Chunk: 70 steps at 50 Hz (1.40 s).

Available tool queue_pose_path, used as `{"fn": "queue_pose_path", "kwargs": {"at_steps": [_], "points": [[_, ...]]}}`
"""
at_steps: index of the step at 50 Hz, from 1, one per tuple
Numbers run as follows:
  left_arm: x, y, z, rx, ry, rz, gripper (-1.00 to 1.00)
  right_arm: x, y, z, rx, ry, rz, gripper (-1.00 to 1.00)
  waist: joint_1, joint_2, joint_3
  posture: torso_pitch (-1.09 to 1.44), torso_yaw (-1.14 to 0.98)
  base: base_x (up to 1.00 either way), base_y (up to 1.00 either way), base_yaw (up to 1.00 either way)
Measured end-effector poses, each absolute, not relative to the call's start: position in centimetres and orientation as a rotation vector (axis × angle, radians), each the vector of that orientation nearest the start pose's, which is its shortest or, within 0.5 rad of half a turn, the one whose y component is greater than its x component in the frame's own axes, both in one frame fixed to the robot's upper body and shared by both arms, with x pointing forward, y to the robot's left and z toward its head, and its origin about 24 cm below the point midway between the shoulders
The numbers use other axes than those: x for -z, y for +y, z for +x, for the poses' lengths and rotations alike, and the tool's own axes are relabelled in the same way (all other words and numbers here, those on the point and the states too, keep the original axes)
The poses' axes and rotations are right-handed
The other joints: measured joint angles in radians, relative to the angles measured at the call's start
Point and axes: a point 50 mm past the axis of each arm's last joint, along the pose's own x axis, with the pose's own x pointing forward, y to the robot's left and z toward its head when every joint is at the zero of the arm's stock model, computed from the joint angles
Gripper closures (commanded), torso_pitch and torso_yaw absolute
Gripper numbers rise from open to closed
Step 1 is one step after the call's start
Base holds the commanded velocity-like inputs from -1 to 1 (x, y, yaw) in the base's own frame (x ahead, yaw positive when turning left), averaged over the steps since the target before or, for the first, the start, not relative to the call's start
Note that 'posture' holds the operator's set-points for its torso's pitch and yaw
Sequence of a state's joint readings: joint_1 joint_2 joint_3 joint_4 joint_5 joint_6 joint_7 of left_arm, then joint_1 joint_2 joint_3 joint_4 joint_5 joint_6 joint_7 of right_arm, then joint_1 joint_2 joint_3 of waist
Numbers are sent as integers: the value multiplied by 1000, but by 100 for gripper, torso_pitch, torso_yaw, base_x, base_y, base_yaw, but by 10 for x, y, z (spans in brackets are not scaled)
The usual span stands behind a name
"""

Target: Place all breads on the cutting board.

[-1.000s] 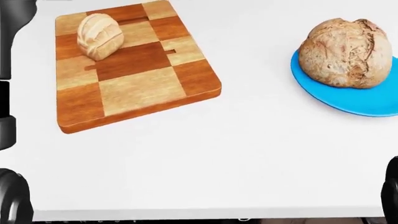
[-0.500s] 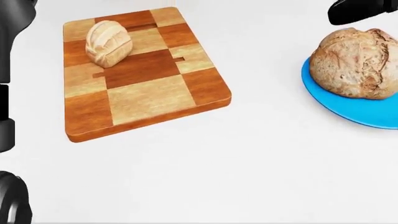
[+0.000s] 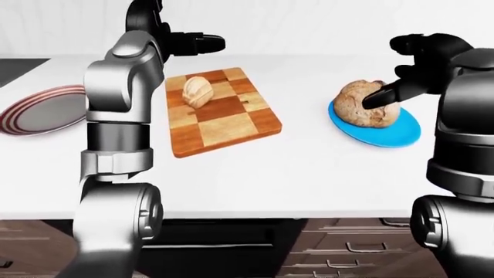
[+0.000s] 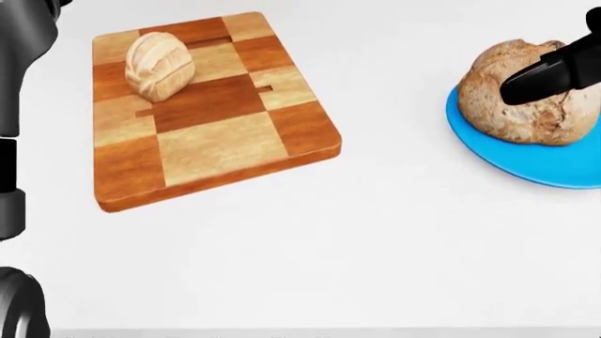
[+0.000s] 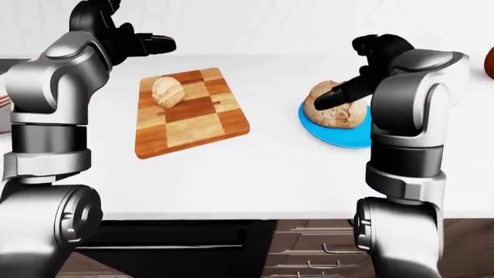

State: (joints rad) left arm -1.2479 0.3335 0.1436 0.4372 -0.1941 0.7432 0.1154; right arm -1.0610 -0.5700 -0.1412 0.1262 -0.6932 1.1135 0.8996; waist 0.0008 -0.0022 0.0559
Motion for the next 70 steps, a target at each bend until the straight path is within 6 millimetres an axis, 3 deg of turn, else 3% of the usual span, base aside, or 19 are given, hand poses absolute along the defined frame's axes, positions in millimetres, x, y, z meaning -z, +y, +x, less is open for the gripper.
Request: {"fn": "queue_pose_path", "kwargs": {"at_steps": [16,26,32,41,53,70], "points": [[-309,168,392,-73,-76,16,-100,-289,-263,347,118,322,-622,-100,0,-4,-5,0,0,0,0,0],[-308,163,395,-62,-77,18,-100,-269,-265,375,120,361,-632,-100,-1,0,-8,0,0,0,0,0],[-305,167,394,-70,-69,16,-100,-269,-269,385,170,341,-661,-100,0,1,-8,0,0,0,0,0],[-307,170,392,-77,-77,14,-100,-265,-278,389,229,343,-717,-100,2,-5,-10,0,0,0,0,0],[-305,172,393,-81,-69,12,-100,-243,-282,397,247,388,-748,-100,2,-4,-9,0,0,0,0,0],[-305,170,392,-73,-73,12,-100,-235,-283,401,270,441,-844,-100,3,-6,-11,0,0,0,0,0]]}}
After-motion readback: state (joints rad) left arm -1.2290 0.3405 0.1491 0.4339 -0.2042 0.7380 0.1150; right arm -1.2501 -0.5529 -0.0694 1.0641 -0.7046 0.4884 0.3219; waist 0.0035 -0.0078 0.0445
